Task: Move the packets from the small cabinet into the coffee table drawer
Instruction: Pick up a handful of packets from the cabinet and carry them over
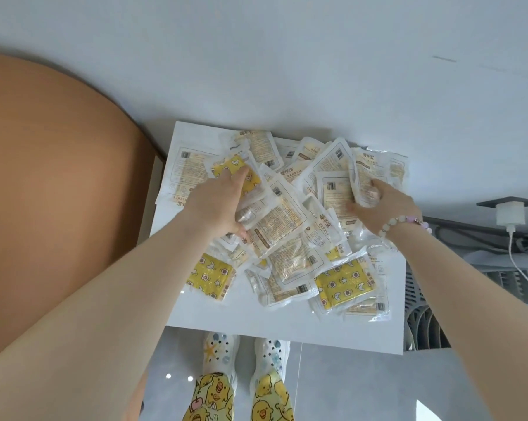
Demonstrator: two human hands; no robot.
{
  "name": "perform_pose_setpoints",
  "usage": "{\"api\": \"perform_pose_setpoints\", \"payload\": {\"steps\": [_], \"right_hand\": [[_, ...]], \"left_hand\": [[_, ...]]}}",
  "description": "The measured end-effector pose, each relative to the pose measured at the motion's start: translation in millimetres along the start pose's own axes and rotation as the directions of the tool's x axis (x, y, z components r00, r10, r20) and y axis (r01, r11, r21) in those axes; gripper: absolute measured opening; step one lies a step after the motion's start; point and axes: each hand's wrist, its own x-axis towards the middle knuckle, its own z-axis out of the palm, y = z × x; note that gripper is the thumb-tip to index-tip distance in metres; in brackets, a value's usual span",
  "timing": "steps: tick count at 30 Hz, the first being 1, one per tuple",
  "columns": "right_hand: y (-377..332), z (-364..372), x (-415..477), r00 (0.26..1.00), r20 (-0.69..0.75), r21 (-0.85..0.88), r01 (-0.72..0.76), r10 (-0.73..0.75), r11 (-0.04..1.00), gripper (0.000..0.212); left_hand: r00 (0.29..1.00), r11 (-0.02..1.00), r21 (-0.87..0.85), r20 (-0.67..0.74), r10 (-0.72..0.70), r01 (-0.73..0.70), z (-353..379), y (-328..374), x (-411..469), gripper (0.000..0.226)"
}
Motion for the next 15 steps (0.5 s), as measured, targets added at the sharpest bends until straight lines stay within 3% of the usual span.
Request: {"api": "perform_pose_setpoints", "payload": {"steps": [5,9,15], "right_hand": [[-3.5,3.6,5.7,0.995,-0.1,-0.057,-0.022,0.016,0.998,0.051],[-7.7,4.5,7.8,0.989,-0.14,-0.064,-0.053,0.044,0.997,0.041],[-4.2,11.2,6.2,0.979,-0.2,-0.05,-0.045,0.035,0.998,0.032]], "left_hand": [[1.0,1.0,0.005,0.013,0.008,-0.008,-3.1,-5.6,9.2,0.108],[0.997,1.0,0.002,-0.071,0.002,-0.002,-2.6,-4.5,13.6,0.079],[0.987,0.998,-0.02,-0.149,-0.068,0.066,7.1,8.4,15.9,0.063]]}}
